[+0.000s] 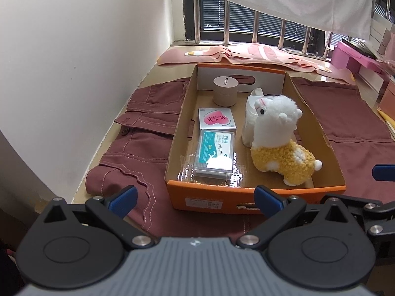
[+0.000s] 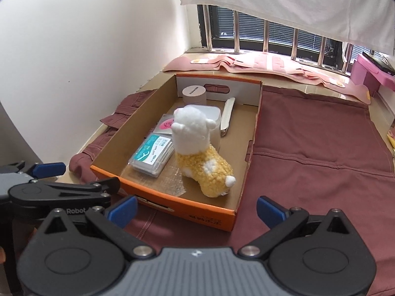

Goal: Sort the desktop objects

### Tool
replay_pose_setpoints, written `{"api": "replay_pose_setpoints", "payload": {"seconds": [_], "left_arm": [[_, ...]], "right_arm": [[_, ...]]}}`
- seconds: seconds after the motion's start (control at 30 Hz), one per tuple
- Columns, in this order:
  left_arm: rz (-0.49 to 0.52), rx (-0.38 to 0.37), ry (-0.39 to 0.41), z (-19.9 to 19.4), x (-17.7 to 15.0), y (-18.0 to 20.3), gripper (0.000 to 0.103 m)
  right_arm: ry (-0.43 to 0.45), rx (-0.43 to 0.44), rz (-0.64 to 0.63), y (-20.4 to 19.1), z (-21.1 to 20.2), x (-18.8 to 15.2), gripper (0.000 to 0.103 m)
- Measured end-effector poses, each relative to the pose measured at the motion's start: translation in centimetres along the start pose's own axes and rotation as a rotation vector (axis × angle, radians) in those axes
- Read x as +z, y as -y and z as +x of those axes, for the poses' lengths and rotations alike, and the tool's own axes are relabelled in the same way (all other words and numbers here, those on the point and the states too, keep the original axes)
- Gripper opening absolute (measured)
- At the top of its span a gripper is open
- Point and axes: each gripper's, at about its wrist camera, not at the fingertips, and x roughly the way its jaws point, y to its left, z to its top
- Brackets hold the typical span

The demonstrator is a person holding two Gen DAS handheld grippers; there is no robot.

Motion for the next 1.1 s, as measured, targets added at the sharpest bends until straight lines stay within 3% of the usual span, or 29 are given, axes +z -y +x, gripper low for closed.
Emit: {"api": "replay_pose_setpoints", "payload": {"seconds": [1.1], "left_arm": [[0.043, 0.002, 0.040, -0.73, 0.14, 0.86, 0.103]], "right_arm": [[-0.010, 0.009, 0.027, 0.48, -0.09, -0.23, 0.103]]}}
